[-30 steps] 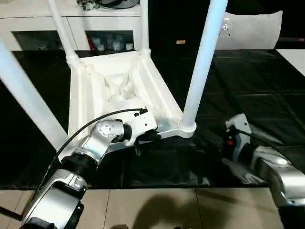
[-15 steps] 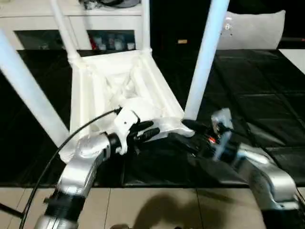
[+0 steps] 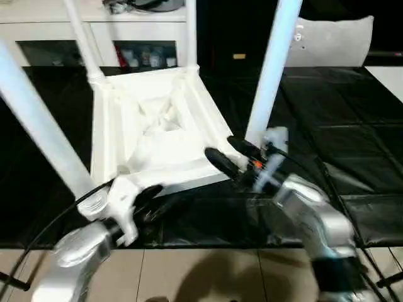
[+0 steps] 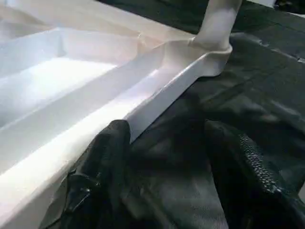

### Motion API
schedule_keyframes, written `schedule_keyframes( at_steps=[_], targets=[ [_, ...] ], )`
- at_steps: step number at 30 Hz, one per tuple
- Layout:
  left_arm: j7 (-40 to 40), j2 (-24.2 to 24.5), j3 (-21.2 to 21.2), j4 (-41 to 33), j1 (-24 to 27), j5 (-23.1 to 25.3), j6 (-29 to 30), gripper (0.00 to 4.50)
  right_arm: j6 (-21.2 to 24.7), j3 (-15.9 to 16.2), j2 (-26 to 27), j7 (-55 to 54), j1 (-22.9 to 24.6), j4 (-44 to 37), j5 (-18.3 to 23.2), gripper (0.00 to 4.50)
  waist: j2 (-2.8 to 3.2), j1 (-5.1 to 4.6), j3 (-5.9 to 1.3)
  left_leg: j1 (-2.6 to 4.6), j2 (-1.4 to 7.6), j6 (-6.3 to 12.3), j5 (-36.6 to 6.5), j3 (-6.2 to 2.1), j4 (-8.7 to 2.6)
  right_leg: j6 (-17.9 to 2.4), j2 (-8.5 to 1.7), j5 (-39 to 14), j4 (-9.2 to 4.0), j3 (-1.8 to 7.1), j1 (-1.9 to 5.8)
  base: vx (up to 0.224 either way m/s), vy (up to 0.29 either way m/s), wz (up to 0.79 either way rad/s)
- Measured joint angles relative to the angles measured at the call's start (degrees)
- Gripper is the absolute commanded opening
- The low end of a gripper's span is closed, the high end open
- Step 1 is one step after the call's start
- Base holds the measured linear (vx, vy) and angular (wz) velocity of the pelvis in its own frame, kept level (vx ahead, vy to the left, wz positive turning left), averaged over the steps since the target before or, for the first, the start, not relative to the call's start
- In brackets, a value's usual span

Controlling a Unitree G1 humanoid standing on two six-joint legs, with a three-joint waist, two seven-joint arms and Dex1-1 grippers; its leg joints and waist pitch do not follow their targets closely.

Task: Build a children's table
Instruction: Rotate table base

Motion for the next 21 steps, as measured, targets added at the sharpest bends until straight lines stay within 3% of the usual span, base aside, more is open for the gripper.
schedule_keyframes(
  at_steps=[1, 3, 6, 10, 11, 14, 16, 21],
  targets=[
    [-0.73, 0.47, 0.44, 0.27, 0.64, -0.82, -0.63, 3.06, -1.13, -0.09, 0.43, -1.44, -0.87, 1.89, -0.32, 4.5, -0.05, -0.18, 0.0, 0.37, 0.0, -0.22, -0.14, 0.03, -0.04, 0.0, 0.0, 0.0, -0.09, 0.01, 0.26, 0.0, 0.0, 0.0],
    [-2.95, 1.74, 0.35, 1.23, 2.12, -1.39, -2.03, 3.1, -2.83, -1.28, 0.5, -4.29, -2.97, 5.33, -1.29, 4.5, -0.05, -0.42, 0.0, 0.43, 0.0, -0.28, -0.18, 0.04, -0.09, 0.01, 0.0, 0.0, -0.29, -0.01, 0.53, 0.0, 0.0, 0.0],
    [-6.0, 4.31, 0.51, 1.97, 7.24, -2.32, -2.55, 3.34, -5.42, -5.54, -1.3, -9.0, -5.6, 10.48, -2.48, 4.5, -0.17, -0.72, 0.03, 0.8, 0.0, -0.27, -0.18, 0.03, -0.17, 0.21, 0.02, 0.12, -0.78, -0.02, 0.87, 0.0, 0.0, 0.0],
    [-8.27, 5.79, 2.13, 1.89, 9.57, -3.7, -2.61, 3.53, -8.68, -9.15, -3.48, -13.47, -7.63, 15.47, -3.68, 4.5, -0.47, -0.81, 0.0, 0.9, -0.04, -0.2, -0.22, 0.16, -0.18, 0.28, 0.0, 0.16, -0.86, 0.11, 1.07, 0.0, 0.0, 0.0],
    [-9.07, 6.63, 2.31, 1.81, 10.12, -4.33, -3.06, 3.78, -10.01, -9.45, -4.34, -14.53, -8.35, 17.34, -4.05, 4.5, -0.5, -1.01, -0.02, 0.89, -0.04, -0.2, -0.22, 0.17, -0.25, 0.28, 0.0, 0.16, -0.86, 0.13, 1.06, 0.0, 0.0, 0.0],
    [-9.87, 7.19, 2.5, 2.24, 10.6, -4.67, -4.6, 3.89, -12.03, -11.04, -7.32, -16.76, -9.09, 21.37, -5.27, 4.5, -0.54, -1.06, -0.03, 0.87, -0.05, -0.19, -0.22, 0.25, -0.37, 0.27, 0.0, 0.16, -0.81, 0.18, 1.05, 0.0, 0.0, 0.0],
    [-9.65, 7.01, 2.7, 3.78, 10.24, -4.68, -6.25, 4.25, -13.01, -11.99, -8.66, -17.15, -9.15, 22.93, -6.37, 4.5, -0.53, -1.36, -0.03, 0.83, -0.05, -0.21, -0.2, 0.37, -0.57, 0.26, 0.01, 0.16, -0.78, 0.24, 1.0, 0.0, 0.0, 0.0],
    [-8.59, 6.32, 5.64, 8.17, 5.97, -5.84, -8.92, 4.33, -14.44, -11.09, -8.92, -15.87, -8.35, 23.46, -7.26, 4.5, -0.53, -1.72, -0.03, 0.87, 0.11, 0.09, 0.01, 0.44, -0.69, 0.14, 0.17, 0.08, -0.73, 0.23, 0.9, 0.0, 0.0, 0.0]
  ],
)
